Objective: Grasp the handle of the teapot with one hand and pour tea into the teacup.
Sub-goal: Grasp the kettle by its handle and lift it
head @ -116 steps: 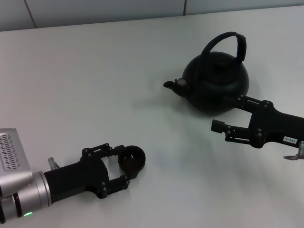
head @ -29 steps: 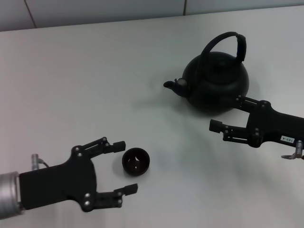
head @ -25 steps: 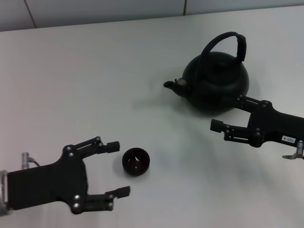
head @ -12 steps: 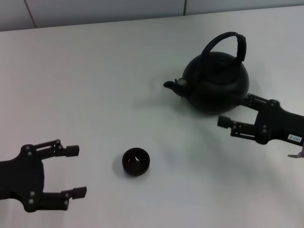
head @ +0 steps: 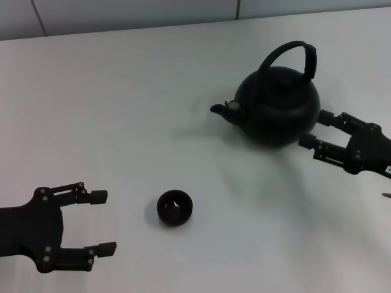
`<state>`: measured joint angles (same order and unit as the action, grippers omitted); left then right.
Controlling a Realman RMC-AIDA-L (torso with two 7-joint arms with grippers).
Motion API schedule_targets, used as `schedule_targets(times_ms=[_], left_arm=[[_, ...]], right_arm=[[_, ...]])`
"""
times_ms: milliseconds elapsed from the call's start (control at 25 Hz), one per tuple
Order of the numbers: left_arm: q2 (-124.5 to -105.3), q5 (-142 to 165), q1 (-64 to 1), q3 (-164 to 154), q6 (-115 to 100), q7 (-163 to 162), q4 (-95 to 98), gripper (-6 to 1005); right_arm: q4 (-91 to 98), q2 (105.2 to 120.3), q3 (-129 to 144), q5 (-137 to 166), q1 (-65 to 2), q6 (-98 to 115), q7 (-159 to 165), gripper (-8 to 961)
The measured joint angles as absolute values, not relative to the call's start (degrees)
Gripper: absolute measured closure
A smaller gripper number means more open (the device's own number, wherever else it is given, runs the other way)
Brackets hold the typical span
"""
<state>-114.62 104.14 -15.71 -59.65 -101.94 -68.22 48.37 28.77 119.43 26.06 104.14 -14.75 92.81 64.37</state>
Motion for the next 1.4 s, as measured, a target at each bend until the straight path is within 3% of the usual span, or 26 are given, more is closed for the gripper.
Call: schedule_targets(times_ms=[520,1400], left_arm=[[-115.51,104.2,-16.0,-56.8,-101.6,-66.9,48.4,156],[-115.84,105.4,-16.1,-56.6,-100.0,-66.9,47.8,157]], right_arm=[[22.8,119.46,10.6,104.1,-15.8,91.0,59.1,130],[14.7,119.49,7.4,103.7,-25.5,75.5,51.3,129]])
